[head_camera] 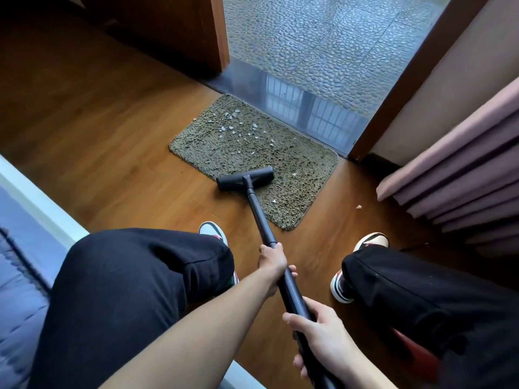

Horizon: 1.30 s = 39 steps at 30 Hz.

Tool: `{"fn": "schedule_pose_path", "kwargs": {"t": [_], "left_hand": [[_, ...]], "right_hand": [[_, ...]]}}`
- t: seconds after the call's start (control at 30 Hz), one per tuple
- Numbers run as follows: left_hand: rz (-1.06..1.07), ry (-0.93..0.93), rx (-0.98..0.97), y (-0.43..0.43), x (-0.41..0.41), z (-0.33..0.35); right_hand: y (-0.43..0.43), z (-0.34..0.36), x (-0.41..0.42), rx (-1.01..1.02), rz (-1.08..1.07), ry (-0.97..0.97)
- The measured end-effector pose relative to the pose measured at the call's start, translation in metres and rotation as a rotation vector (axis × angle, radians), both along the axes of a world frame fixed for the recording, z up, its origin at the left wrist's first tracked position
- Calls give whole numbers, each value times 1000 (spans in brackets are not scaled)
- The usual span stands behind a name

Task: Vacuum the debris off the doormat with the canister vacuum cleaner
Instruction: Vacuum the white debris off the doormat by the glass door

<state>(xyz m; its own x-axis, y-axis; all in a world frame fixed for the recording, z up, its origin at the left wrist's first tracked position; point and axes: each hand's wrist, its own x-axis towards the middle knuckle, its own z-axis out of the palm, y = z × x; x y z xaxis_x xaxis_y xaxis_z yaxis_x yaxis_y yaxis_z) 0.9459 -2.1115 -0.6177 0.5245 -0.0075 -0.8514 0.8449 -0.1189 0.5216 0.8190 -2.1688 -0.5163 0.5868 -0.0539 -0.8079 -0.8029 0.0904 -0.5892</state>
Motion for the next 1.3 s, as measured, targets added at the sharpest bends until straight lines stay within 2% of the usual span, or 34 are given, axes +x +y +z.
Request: {"fn": "schedule_pose_path", "kwargs": {"t": [0.2,0.5,0.8,1.03,1.3], "left_hand": [[26,16,-6,7,31,-7],[7,28,4,7,35,-4],[-104,85,-47,-27,-21,11],[-184,91,-25,-56,-73,16],[-134,98,-2,-52,-104,20]], "right_hand": [[6,-19,31,31,-3,-14],[11,-21,50,10,23,32],[-18,-9,-8,-79,-42,21],[-36,2,-57,-95,-93,113],[-38,7,-82,-98,-62,149]]}}
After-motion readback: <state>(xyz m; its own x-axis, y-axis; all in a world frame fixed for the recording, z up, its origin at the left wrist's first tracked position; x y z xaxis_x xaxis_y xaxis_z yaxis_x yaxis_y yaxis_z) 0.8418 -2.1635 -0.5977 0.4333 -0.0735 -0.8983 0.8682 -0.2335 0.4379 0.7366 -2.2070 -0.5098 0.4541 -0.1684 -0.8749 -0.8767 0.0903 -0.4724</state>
